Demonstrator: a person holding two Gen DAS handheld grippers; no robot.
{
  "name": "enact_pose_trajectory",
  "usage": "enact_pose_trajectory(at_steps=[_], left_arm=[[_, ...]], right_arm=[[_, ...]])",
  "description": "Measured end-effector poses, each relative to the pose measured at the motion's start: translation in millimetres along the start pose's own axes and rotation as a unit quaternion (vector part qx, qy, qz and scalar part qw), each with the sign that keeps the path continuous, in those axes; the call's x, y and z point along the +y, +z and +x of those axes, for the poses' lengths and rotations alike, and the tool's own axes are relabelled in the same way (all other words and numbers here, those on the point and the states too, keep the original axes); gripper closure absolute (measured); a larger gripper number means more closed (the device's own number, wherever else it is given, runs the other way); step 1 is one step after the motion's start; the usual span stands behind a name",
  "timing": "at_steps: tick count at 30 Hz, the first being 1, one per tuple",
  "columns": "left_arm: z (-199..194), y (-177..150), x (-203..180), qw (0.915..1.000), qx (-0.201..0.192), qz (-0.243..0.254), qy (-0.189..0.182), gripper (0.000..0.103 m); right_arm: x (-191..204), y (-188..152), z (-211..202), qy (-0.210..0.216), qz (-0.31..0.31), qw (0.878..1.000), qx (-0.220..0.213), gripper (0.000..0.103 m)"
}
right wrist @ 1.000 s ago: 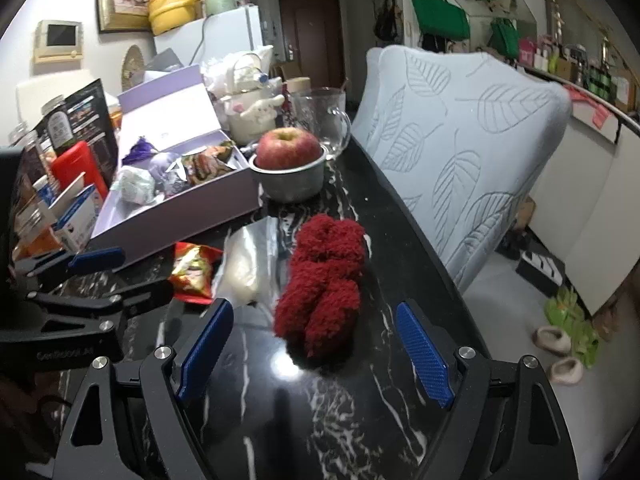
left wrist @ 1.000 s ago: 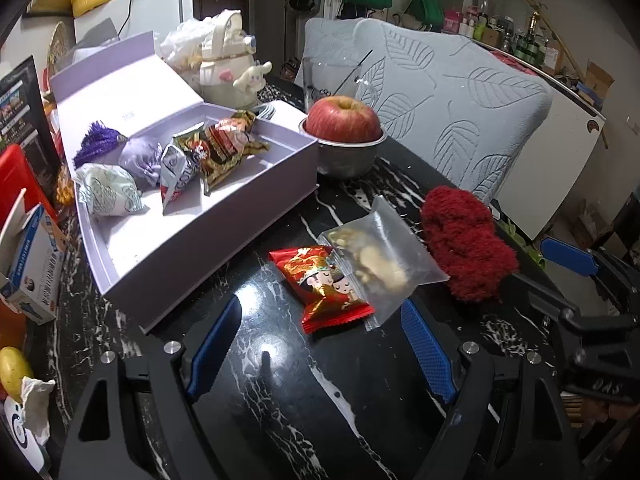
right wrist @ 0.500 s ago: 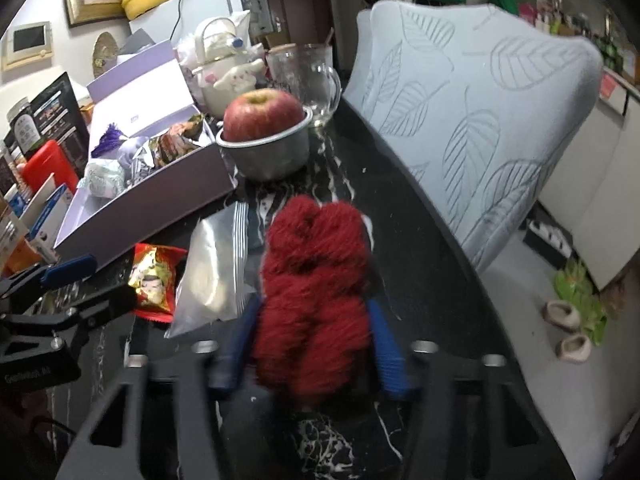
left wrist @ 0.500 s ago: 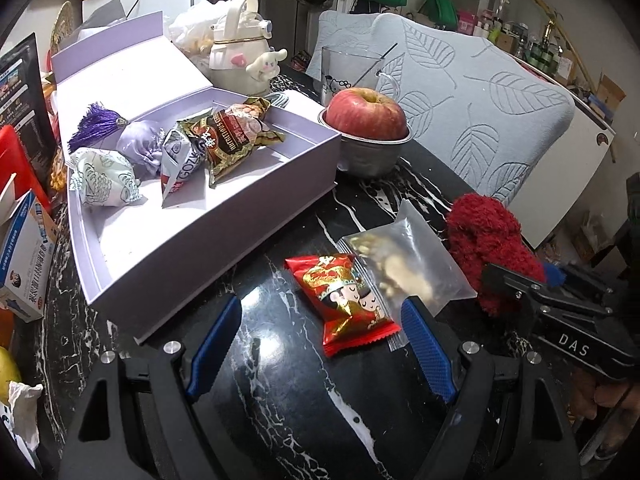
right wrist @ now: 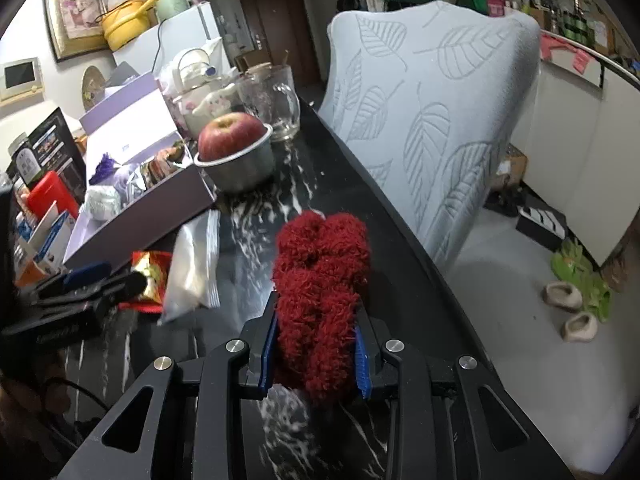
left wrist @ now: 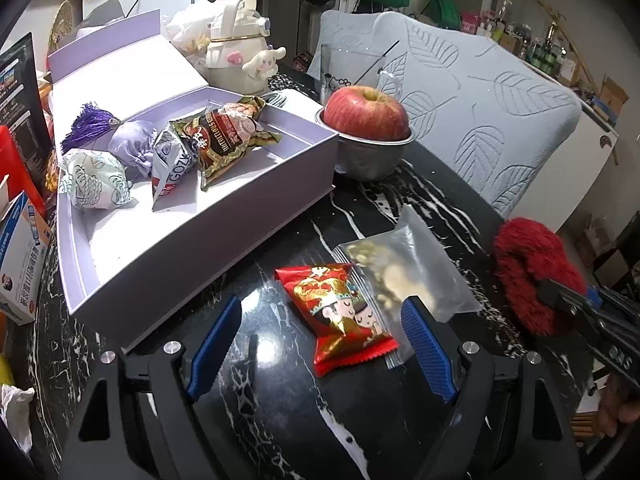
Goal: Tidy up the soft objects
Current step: 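Grasp the red fuzzy plush with the right tool while the left tool grasps the small red snack packet, then lift the red plush and red snack packet off the table with both tools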
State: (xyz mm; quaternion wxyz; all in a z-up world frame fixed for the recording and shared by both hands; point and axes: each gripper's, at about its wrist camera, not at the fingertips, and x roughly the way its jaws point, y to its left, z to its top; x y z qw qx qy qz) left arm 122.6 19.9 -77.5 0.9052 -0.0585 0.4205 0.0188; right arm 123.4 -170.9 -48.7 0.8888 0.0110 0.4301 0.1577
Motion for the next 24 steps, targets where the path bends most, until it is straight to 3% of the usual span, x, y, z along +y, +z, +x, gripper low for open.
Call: enact_pose_trajectory(at_steps=[4, 9, 24], left_arm=[[11, 1, -2, 1.0, 0.006, 0.001, 0.005, 0.023], [23, 0, 2, 0.9994, 0.03, -0.015, -0.014, 0.065], [-4, -31, 3, 0.9993, 0.034, -0.003, -0.018, 0.065]], right_arm=[[-3, -7, 1, 0.002, 0.003, 1.0, 0.006, 0.072], [-2, -7, 0, 0.004, 0.001, 1.0, 0.005, 0.072], [16, -22, -12, 0.019, -0.024, 1.0, 0.005, 0.072]])
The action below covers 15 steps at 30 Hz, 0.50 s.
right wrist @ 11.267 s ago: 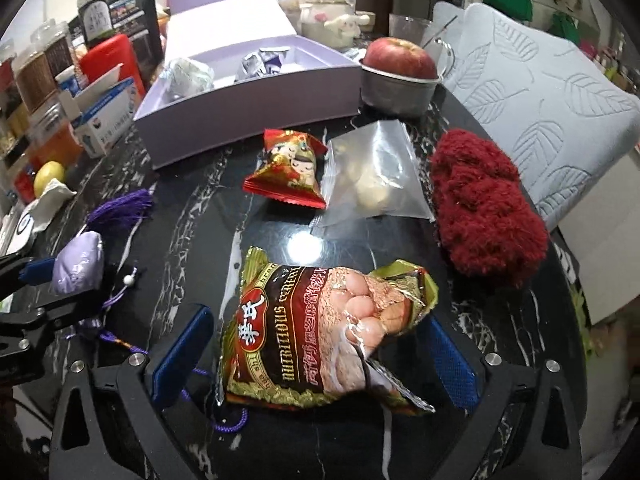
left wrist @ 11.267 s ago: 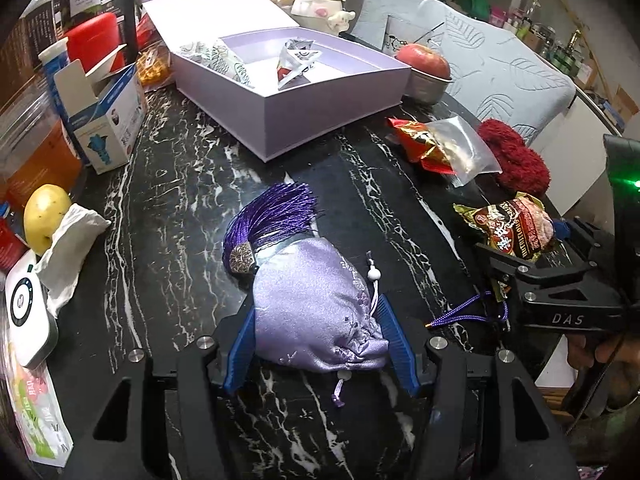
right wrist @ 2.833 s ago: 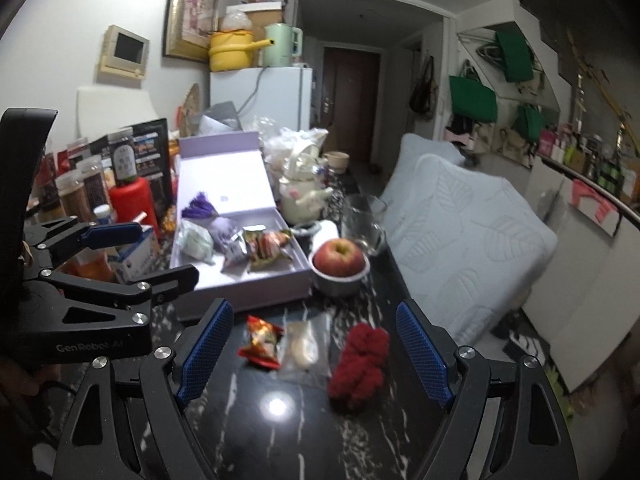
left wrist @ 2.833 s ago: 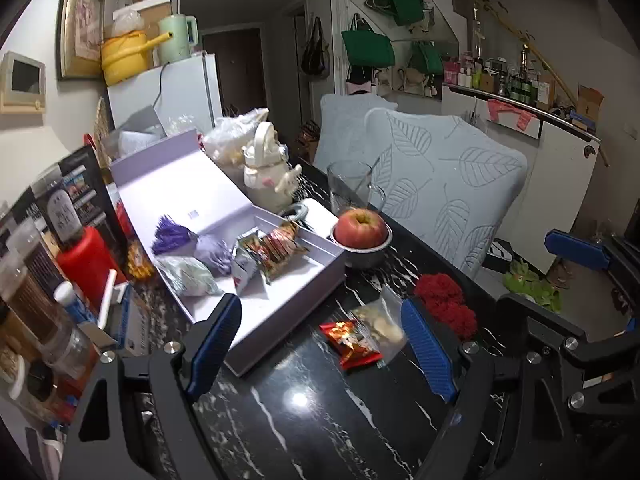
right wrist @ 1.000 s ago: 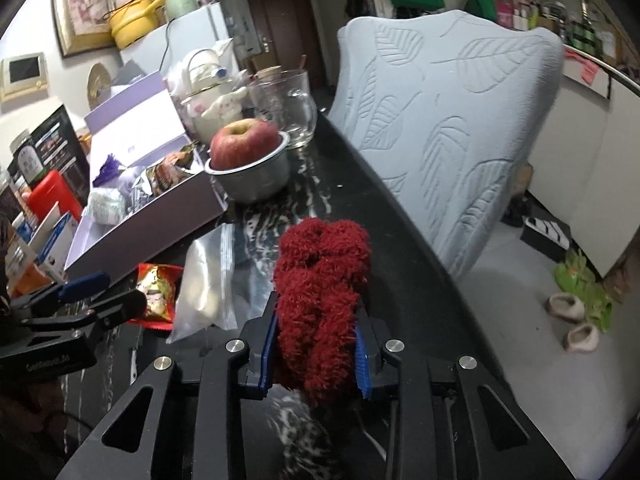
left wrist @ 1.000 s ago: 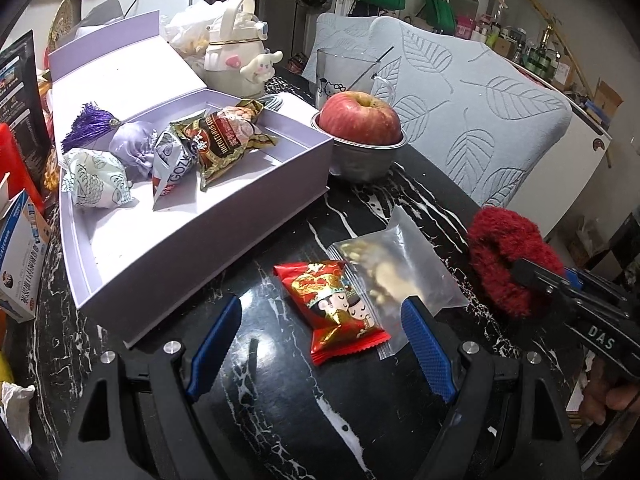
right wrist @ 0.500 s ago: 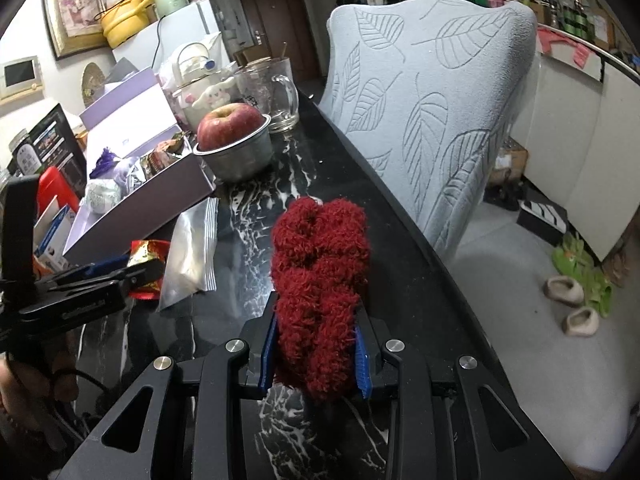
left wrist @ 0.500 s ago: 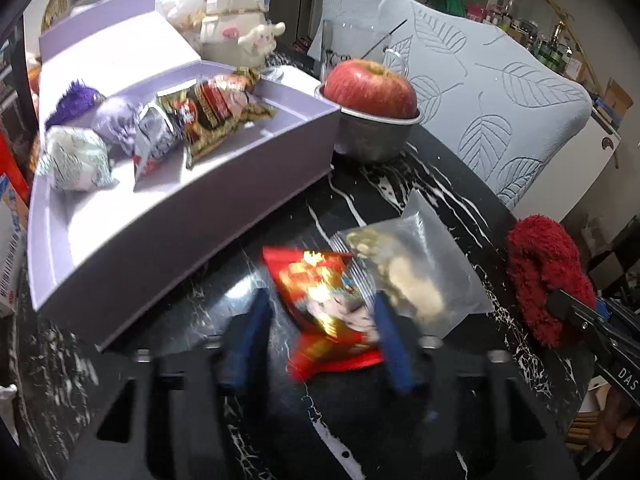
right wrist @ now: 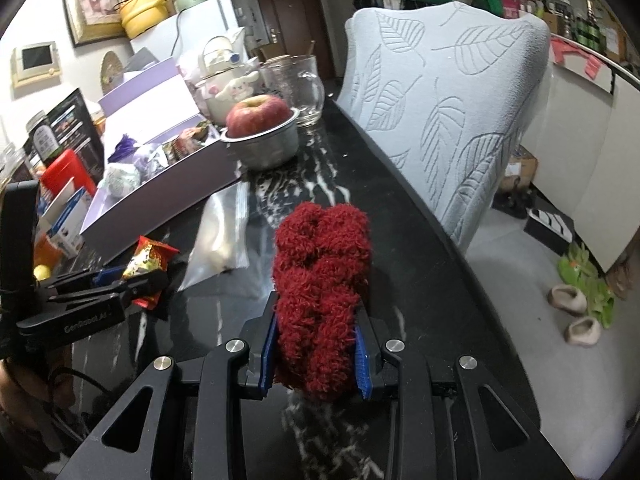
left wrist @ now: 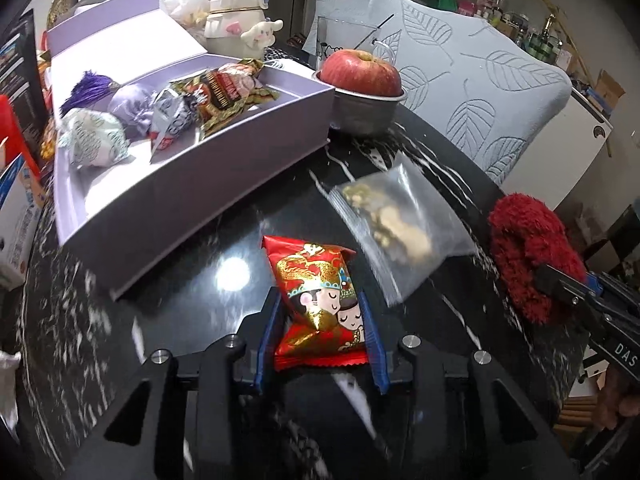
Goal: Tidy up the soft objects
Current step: 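Lift the red plush and red snack packet off the table with both tools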
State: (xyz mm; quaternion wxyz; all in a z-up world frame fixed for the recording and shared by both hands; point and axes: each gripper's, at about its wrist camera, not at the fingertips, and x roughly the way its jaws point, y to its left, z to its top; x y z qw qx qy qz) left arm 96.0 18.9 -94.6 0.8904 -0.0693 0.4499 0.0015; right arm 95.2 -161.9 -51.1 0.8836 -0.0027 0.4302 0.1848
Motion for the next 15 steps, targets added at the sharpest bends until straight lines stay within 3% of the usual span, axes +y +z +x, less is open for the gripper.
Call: enact_pose_trajectory(at_steps=[15], left_arm=[[-44, -52, 7, 0.9999, 0.009, -0.005, -0.003, 0.065]], right_arm=[[41, -36, -23, 0.052, -0.047, 0.997, 0.014, 0.072]])
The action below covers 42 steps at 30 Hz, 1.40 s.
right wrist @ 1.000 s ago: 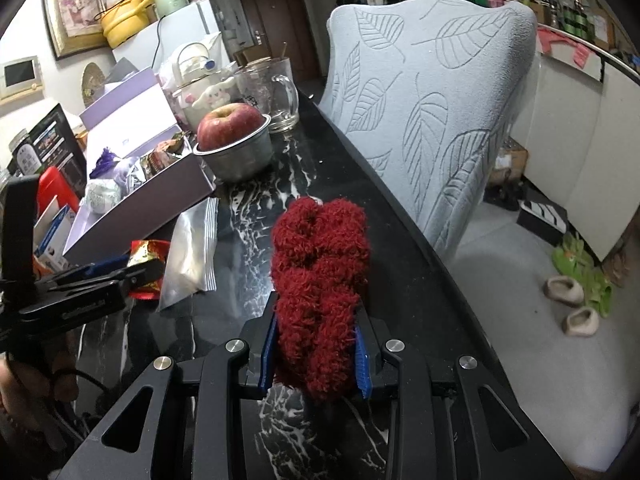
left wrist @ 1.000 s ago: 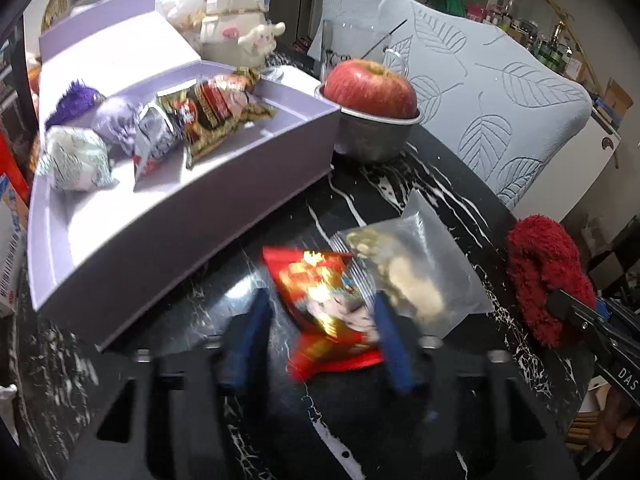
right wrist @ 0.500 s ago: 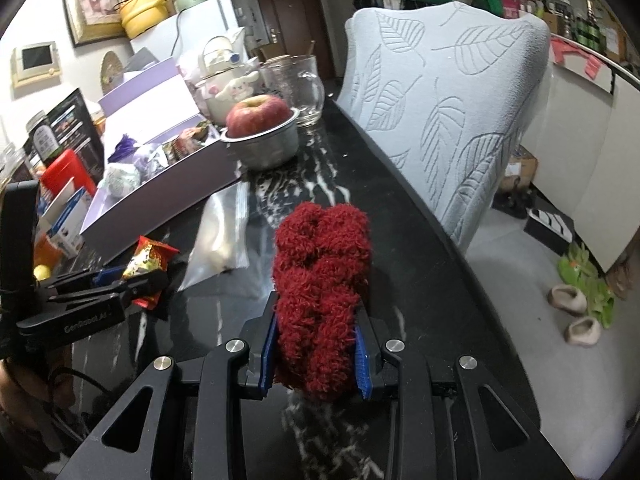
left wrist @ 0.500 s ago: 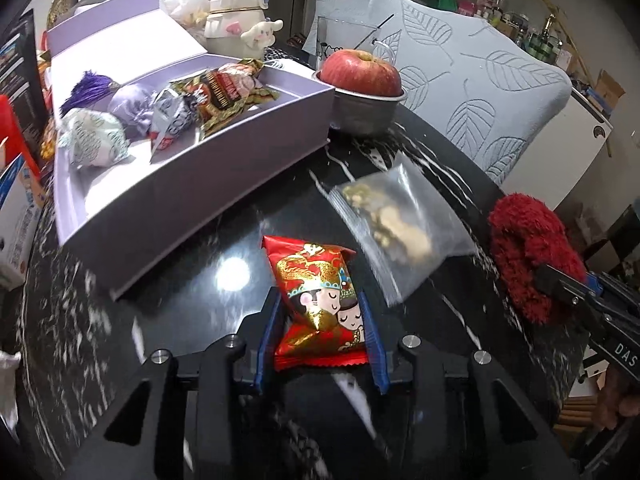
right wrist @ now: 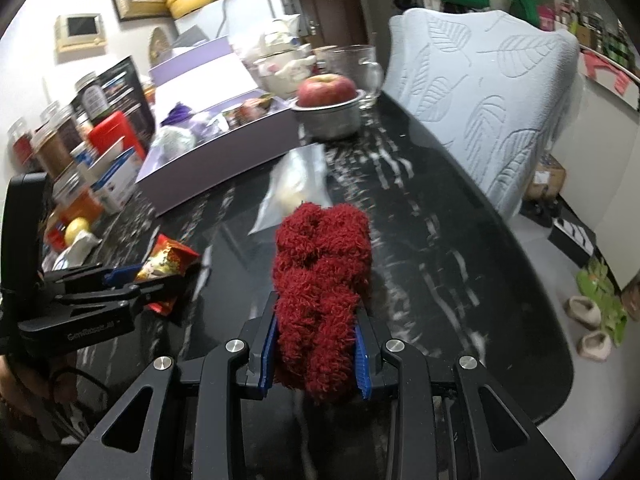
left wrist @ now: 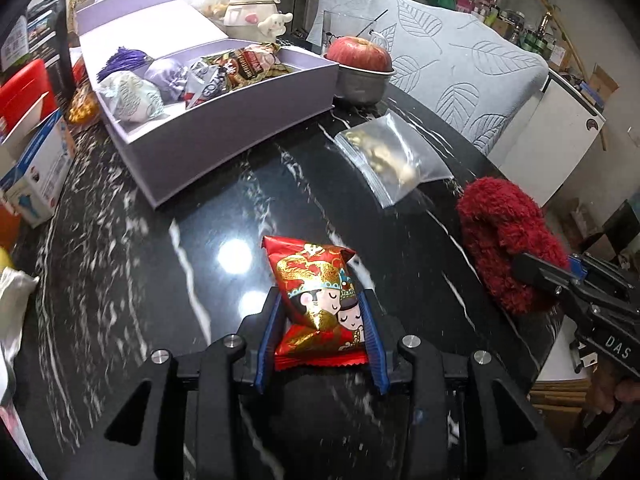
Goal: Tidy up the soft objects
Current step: 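Lift the red plush and red snack packet off the table with both tools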
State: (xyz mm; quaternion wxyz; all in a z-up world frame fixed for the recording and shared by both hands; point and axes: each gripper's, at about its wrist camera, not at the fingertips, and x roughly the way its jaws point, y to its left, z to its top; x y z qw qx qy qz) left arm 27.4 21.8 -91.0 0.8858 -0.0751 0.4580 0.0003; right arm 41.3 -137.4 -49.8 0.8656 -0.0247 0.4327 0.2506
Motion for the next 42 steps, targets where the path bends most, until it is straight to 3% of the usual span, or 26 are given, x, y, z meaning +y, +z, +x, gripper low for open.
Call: enact_pose_trajectory(at_steps=[6, 11, 15, 22, 25, 29, 42], left_arm=[[-11, -11, 5, 1.0, -0.001, -0.006, 0.001, 0.065], [-13, -15, 8, 0.9999, -0.002, -0.01, 0.003, 0.065], [-13, -16, 9, 0.9999, -0.001, -0.013, 0.004, 0.065], [-9, -16, 7, 0.9999, -0.003, -0.008, 0.013, 0.065], [-7, -16, 2, 0.9996, -0.006, 0.005, 0.026, 0.065], [-5, -16, 0, 0.9993, -0.013, 0.016, 0.03, 0.065], [-10, -12, -3, 0.9987, -0.008, 0.047, -0.02, 0.066]], right_arm=[[19, -10, -1, 0.024, -0.023, 0.999, 0.008, 0.069], [23, -9, 7, 0.018, -0.022, 0.999, 0.015, 0.045], [24, -8, 17, 0.004, -0.024, 0.999, 0.024, 0.041], [20, -10, 27, -0.019, -0.033, 0.999, 0.024, 0.042], [19, -10, 26, -0.029, -0.039, 0.999, 0.02, 0.061], [20, -10, 26, -0.026, -0.047, 0.998, 0.024, 0.066], [25, -4, 28, 0.024, -0.019, 0.998, 0.046, 0.068]])
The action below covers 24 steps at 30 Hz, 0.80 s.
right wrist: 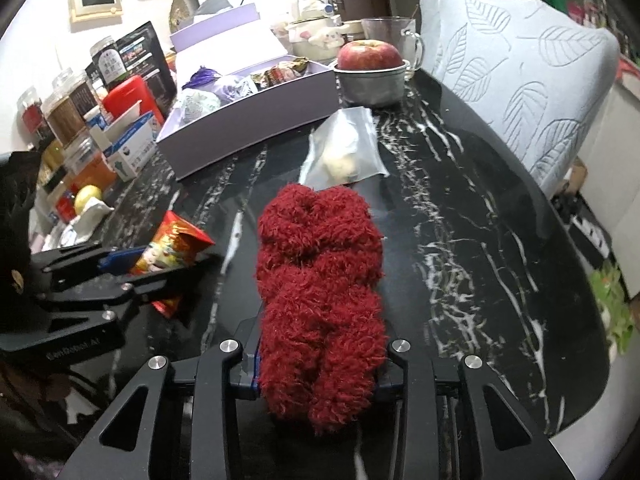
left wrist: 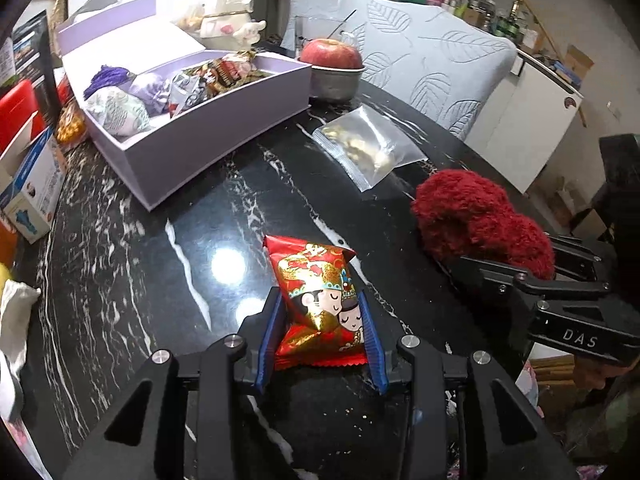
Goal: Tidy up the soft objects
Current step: 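Lift the red plush and red snack packet off the table with both tools, then carry the red plush and red snack packet with both tools over the lavender box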
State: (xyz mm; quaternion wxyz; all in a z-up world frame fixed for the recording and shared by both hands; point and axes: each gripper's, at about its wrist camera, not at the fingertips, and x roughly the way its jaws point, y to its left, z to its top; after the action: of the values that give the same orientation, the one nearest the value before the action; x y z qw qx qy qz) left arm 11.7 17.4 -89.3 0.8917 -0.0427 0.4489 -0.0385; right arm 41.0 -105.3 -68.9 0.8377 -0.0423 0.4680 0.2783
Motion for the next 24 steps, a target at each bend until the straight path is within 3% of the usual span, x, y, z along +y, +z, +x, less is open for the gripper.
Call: enact_pose_trajectory(at_steps=[10, 17, 24], left_arm=[[-4, 27, 28, 0.9998, -0.017, -0.002, -0.011, 0.066], [-17, 51, 47, 0.9993, -0.038, -0.005, 0.006, 0.066], [-45, 85, 66, 0.9956, -0.087, -0.015, 0.032, 0.066]], right_arm=[[20, 34, 9, 0.031, -0.008, 0.999, -0.003, 0.068], [45, 71, 16, 0.052, -0.033, 0.998, -0.024, 0.068], [63, 106, 7, 0.072, -0.068, 0.993, -0.059, 0.068]])
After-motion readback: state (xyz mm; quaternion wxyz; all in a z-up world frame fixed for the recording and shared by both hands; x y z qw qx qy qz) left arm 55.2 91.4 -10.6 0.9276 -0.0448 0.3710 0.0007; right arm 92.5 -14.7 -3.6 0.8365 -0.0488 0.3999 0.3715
